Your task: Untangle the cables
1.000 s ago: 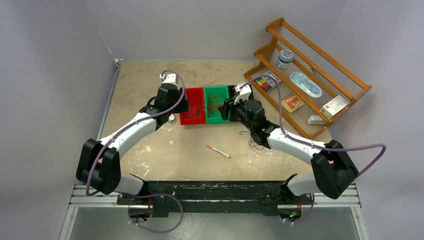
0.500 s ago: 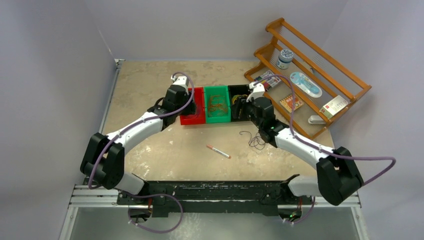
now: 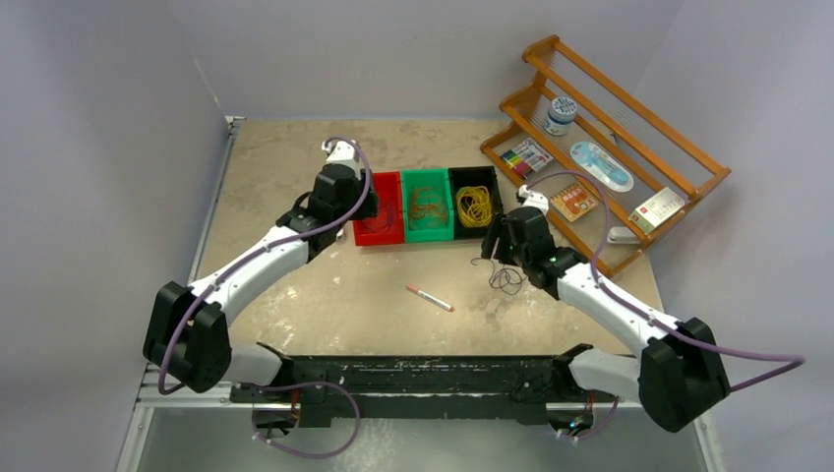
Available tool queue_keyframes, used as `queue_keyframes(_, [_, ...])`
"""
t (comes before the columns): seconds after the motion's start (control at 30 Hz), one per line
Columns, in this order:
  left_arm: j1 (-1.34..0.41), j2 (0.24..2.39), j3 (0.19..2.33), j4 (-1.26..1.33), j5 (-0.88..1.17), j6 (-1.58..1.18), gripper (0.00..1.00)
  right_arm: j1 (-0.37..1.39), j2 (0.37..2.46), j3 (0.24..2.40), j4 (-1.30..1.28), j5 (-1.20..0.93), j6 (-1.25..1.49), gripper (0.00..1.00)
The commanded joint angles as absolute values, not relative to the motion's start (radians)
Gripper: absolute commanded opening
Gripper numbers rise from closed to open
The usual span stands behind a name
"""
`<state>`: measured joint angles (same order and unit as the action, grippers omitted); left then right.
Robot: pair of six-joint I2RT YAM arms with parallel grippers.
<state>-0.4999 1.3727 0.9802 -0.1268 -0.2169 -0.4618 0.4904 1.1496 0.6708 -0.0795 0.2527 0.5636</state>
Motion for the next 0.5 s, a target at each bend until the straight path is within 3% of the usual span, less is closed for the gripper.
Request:
queue_keyframes(0.0, [-0.500,1.334,0.978,-0.101,-0.236,-0.478,0.49,0.489,1.154,0.682,-0.245,0.266,0.693,0.69])
queue_keyframes(0.33, [-0.500,1.315,0.955,-0.094,-0.237,-0.491,0.49,0.489,1.227,0.651,-0.242,0.279,0.753,0.70])
queue_keyframes(0.47, [-0.500,1.301,0.958,-0.106,-0.251,-0.489,0.49,0.488,1.281,0.640,-0.181,0.269,0.744,0.64])
